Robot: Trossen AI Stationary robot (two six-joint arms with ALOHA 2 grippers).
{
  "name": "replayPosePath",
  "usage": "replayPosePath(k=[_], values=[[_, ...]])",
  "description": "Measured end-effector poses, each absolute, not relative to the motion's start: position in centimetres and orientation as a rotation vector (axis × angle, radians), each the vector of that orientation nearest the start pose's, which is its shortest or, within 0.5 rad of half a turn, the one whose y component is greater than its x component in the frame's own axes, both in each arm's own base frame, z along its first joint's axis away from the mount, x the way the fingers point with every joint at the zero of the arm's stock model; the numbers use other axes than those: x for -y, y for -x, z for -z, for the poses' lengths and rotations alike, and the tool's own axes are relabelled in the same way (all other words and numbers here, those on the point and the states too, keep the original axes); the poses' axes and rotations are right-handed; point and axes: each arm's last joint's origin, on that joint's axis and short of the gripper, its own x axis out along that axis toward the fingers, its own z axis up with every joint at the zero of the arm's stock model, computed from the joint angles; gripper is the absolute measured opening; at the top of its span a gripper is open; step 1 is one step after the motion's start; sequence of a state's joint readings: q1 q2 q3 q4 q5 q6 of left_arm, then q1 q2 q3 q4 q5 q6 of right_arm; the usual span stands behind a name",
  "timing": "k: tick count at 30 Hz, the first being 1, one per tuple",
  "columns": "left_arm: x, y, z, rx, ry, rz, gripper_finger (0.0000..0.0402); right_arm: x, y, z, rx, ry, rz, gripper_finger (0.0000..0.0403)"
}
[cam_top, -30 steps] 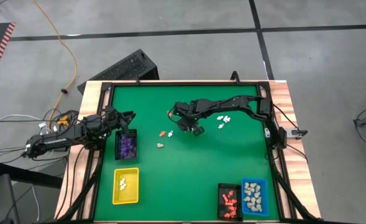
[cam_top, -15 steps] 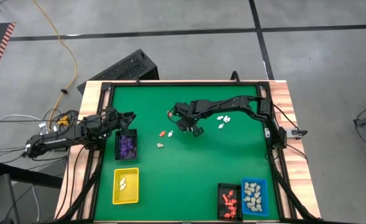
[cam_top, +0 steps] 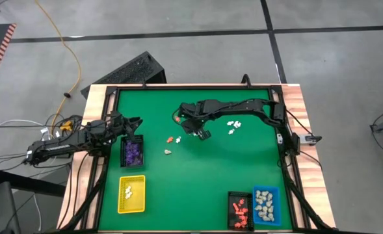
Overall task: Sort Halloween decoration
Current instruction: Put the orange skeleton toy into the bottom black basket
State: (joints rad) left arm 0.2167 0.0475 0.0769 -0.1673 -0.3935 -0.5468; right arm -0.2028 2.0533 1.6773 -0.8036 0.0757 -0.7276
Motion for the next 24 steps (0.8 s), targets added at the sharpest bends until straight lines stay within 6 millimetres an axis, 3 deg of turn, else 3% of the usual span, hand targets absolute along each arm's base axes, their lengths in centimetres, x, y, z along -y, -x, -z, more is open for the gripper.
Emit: replayPosePath(k=[5,12,19,24], values=[[-3.0,-8.9,-17.0,0.024,0.519,-0.608,0.0126,8.0,-42.4,-23.1,-1.202,0.57,-0.207,0.0001],[-3.0,-8.9,-17.0,0.022,0.52,-0.602,0.0126,4.4,-43.1,-25.5,-1.173,0.579,-0.245,0.0],[-3.0,-8.9,-17.0,0.021,0.518,-0.6,0.0126,-1.3,-42.7,-27.2,-1.189,0.478,-0.318,0.0],[-3.0,-8.9,-17.0,0.016,0.519,-0.586,0.0126,-6.4,-41.6,-27.3,-1.258,0.38,-0.311,0.0]])
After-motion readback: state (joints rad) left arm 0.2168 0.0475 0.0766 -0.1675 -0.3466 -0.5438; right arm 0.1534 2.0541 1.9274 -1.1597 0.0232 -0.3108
